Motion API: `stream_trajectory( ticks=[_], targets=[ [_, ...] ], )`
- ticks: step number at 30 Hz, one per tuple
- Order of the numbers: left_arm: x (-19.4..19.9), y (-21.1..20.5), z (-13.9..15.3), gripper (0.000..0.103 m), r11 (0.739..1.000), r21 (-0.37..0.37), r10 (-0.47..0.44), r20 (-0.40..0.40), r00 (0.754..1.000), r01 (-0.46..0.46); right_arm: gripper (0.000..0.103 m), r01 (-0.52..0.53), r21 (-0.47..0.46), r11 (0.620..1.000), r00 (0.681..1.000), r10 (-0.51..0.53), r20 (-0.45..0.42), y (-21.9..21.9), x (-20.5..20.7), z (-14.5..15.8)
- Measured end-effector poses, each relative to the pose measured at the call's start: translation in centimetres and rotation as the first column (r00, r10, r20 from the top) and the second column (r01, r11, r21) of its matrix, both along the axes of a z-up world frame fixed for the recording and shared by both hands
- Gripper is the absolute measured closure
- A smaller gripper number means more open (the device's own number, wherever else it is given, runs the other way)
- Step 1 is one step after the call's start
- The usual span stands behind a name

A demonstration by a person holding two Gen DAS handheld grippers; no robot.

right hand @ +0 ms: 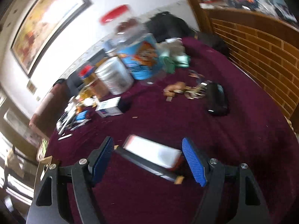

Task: Organize rigid objects
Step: 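Grasp the white red-striped box with the right tool while the left tool grasps a cream-capped black marker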

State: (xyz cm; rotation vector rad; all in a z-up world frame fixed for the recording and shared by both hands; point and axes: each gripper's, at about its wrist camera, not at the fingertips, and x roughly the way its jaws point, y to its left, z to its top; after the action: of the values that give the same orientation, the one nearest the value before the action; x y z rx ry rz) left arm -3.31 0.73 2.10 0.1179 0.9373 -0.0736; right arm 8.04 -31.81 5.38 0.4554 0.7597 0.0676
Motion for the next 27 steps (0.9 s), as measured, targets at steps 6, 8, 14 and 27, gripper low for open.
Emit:
stream_trajectory(
  ticks=[6,8,14,27],
  targets=[
    [0.5,0.7,-1.9,0.0,0.997,-0.071,0.01,-0.027,1.0,-0.012,0.029,-0.013,0.009,1.0,0.999,0.014,-0.031,0.3,1.0,-1.9],
    [0.2,0.6,-2.0,0.0,0.998,-0.069,0.001,-0.01,1.0,-0.001,0.028,-0.098,0.082,0.992,0.991,0.104,-0.082,1.3,2.1,-3.5],
    [0.3,0.5,-2.0,0.0,0.997,-0.076,-0.006,-0.005,1.0,0.006,0.028,-0.448,0.27,0.852,0.878,0.476,-0.044,5.5,1.4,-3.3],
    [0.5,0.5,-2.1,0.0,0.997,-0.075,0.001,0.002,1.0,-0.001,0.029,-0.226,0.101,0.969,0.966,0.236,-0.103,6.6,0.1,-3.6]
  ],
)
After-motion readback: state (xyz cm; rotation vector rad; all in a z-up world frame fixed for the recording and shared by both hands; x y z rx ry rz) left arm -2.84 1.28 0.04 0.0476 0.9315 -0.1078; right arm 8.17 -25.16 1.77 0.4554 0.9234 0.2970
